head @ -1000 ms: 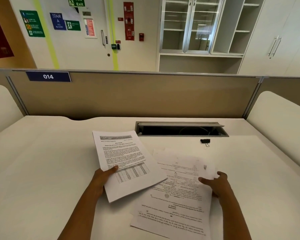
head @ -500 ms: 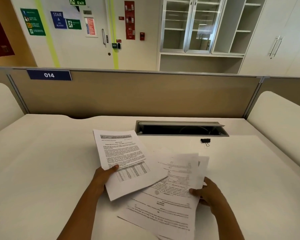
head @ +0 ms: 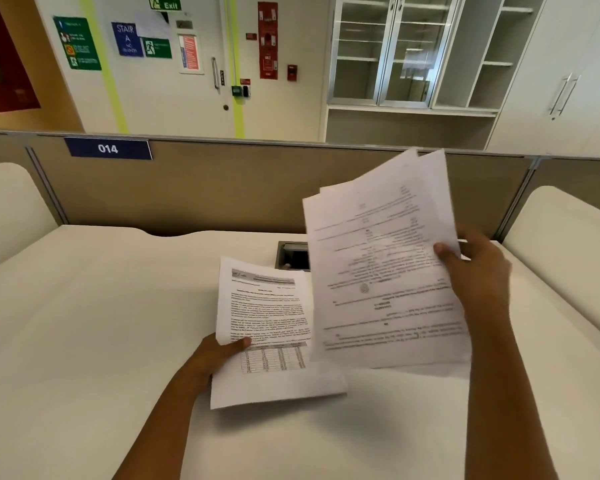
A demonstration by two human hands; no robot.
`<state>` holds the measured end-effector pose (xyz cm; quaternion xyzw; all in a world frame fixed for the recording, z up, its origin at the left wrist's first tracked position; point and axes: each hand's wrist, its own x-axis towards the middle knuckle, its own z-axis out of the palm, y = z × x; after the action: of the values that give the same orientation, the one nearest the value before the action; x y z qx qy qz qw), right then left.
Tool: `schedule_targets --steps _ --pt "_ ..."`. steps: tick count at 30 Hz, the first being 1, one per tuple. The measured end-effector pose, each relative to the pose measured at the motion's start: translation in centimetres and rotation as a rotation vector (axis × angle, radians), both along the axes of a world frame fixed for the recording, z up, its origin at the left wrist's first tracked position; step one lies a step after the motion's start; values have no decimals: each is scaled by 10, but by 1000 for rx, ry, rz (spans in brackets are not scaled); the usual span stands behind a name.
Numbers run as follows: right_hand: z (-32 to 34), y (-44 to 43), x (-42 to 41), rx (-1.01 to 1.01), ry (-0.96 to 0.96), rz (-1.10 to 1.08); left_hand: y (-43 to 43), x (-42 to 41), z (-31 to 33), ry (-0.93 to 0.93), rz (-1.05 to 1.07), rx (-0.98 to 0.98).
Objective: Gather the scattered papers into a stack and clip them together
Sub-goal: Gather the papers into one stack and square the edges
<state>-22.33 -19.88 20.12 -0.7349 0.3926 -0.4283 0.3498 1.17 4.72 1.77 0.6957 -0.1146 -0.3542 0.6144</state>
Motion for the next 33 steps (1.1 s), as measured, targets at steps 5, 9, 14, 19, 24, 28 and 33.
schedule_targets --steps 5,9,14,19,24,28,33 --pt "-60 -12 57 158 100 266 0 1 -2 -10 -53 34" --pt "-115 6 85 307 162 297 -4 2 0 -63 16 100" --pt "-164 26 106 354 423 310 -13 -2 4 12 130 82" --pt "-181 42 116 109 696 304 -12 1 -1 6 84 94" --pt "-183 51 117 83 750 378 -9 -3 3 -64 35 43" --pt "-184 38 110 298 463 302 -6 -6 4 -131 59 -12" --pt "-155 27 89 685 65 515 -13 -14 18 -205 73 -119"
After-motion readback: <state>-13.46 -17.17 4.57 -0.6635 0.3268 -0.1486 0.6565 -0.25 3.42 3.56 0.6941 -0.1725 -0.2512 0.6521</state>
